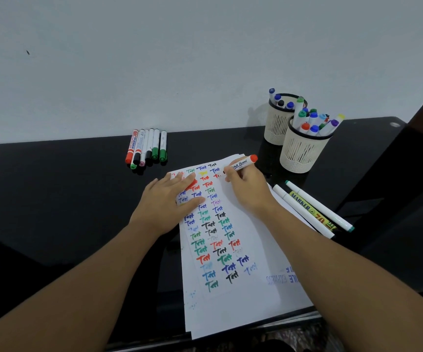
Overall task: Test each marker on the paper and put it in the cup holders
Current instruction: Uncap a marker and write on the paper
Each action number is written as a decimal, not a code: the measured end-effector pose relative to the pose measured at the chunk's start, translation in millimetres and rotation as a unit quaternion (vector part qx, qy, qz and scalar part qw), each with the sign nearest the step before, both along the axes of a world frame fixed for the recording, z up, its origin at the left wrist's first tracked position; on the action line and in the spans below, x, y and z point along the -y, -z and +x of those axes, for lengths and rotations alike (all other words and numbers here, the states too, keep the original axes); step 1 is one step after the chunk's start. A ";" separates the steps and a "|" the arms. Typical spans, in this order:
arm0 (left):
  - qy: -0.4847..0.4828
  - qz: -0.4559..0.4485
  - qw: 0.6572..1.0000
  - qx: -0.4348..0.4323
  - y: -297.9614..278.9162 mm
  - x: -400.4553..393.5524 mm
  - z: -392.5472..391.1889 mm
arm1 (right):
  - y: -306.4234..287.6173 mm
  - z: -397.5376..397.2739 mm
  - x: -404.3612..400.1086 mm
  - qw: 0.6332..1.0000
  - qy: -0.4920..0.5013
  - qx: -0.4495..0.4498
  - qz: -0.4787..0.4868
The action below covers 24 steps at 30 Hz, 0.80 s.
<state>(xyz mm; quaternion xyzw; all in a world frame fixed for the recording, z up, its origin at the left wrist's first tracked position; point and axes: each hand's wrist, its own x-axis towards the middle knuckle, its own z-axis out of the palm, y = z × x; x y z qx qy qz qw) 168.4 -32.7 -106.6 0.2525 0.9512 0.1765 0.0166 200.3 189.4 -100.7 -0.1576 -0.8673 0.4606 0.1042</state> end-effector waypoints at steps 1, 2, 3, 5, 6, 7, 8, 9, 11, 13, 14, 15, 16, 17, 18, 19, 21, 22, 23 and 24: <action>0.000 -0.001 1.000 0.000 0.0 -0.2 -0.2 | -0.3 -0.3 -0.1 1.000 0.002 -0.001 0.000; 0.000 -0.001 1.000 -0.001 0.1 -0.2 -0.3 | -0.4 -0.7 0.2 1.000 0.002 0.002 0.004; -0.001 -0.001 1.000 -0.001 0.3 0.1 -0.2 | -0.3 -0.8 0.7 1.000 0.001 0.006 0.009; -0.001 -0.002 1.000 -0.001 0.2 0.4 0.5 | 0.1 -1.3 1.0 1.000 0.003 0.010 0.015; -0.001 -0.001 1.000 0.000 -0.1 0.4 0.9 | 0.0 -1.4 1.0 1.000 0.006 0.010 0.014; 0.000 -0.001 1.000 0.000 -0.4 0.2 1.1 | -0.2 -1.4 1.2 1.000 0.007 0.010 0.014; -0.001 -0.002 1.000 0.000 -0.7 0.1 0.9 | -0.5 -1.3 1.3 1.000 0.004 0.010 0.013; -0.001 -0.003 1.000 -0.001 -1.0 0.0 0.7 | -0.8 -0.9 1.7 1.000 0.002 0.011 0.013; -0.002 -0.002 1.000 -0.002 -1.2 -0.3 0.3 | -1.2 0.5 1.9 1.000 0.002 0.009 0.009; -0.002 0.003 1.000 0.001 -1.2 -0.1 0.7 | -1.5 1.4 1.4 1.000 0.011 0.002 0.007; -0.002 0.005 1.000 0.003 -1.3 -0.1 0.9 | -1.6 1.3 1.1 1.000 0.015 -0.001 0.006; -0.002 0.007 1.000 0.003 -1.3 0.1 1.2 | -1.5 0.7 1.0 1.000 0.017 -0.004 0.007; -0.002 0.008 1.000 0.003 -1.0 0.4 0.9 | -1.2 0.0 1.3 1.000 0.018 -0.003 0.011; -0.002 0.008 1.000 0.002 -0.7 0.5 0.6 | -1.1 -0.7 1.8 1.000 0.018 -0.001 0.016; -0.002 0.008 1.000 0.001 -0.2 0.7 0.3 | -1.2 -1.1 2.1 1.000 0.017 0.003 0.020; -0.002 0.007 1.000 0.001 -0.1 1.0 0.1 | -1.1 -1.2 2.3 1.000 0.015 0.005 0.023; -0.002 0.005 1.000 0.002 -0.2 1.1 0.0 | -1.1 -0.5 2.6 1.000 0.013 0.009 0.025; -0.002 0.006 1.000 0.002 -0.5 0.9 0.3 | -1.8 0.2 2.5 1.000 0.013 0.010 0.025; -0.001 0.006 1.000 0.002 -0.9 0.7 0.6 | -2.4 0.9 2.4 1.000 0.014 0.011 0.025; -0.001 0.006 1.000 0.003 -1.4 0.4 0.9 | -2.8 1.6 2.3 1.000 0.013 0.011 0.024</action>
